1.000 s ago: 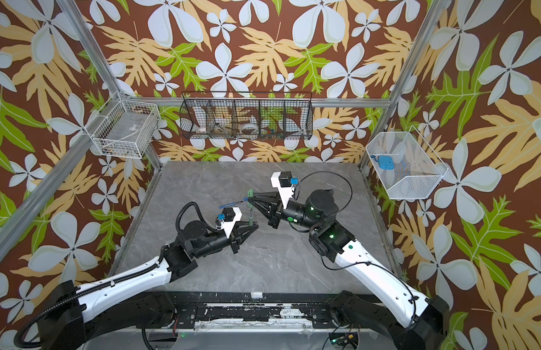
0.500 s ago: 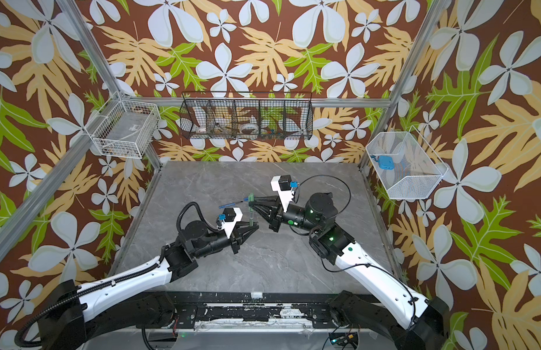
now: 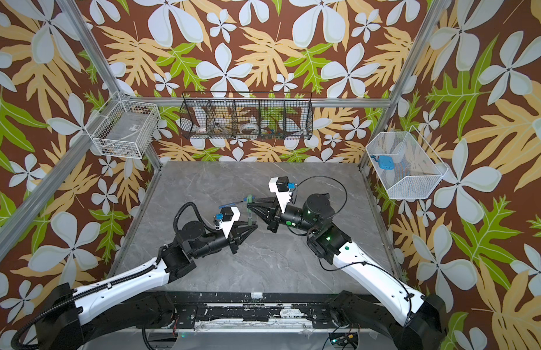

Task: Insert pens into pen caps
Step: Put on the pen cap to the pen.

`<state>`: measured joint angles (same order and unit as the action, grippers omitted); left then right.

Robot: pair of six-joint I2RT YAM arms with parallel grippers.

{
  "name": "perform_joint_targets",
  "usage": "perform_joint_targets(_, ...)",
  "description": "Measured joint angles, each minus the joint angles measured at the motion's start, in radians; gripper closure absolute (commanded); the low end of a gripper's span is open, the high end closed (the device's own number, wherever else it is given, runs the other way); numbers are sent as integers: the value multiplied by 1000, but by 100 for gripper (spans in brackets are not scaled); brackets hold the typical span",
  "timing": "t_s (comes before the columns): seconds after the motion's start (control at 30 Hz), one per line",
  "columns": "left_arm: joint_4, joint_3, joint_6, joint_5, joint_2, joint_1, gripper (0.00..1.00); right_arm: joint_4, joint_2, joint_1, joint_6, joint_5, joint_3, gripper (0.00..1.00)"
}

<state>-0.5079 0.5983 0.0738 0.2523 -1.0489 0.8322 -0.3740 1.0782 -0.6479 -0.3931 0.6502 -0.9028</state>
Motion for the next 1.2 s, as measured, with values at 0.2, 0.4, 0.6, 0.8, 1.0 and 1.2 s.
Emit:
perform_joint_targets(0.2,2,13,11,11,0,0,100,-32,-8,-7,0,-11,22,87)
perform_joint_targets(0.4,5,29,18,18,0,0,100,-27,-24,-13,11,-28,28,75)
perform_joint_targets(0.6,-20,47,13,18,-14,0,100,93,-65,-14,66,-49,3,57)
perform_joint_targets(0.8,-19,51,10,19,-51,0,100,250,-92,-14,112,-76,-51,48)
perform_joint_targets(1.0,-19,51,10,34,-68,0,100,346,-48,-14,147,-76,-156,48)
perform_joint_targets(1.2,-19,51,10,37,-65,0,100,397,6,-14,163,-74,-198,48)
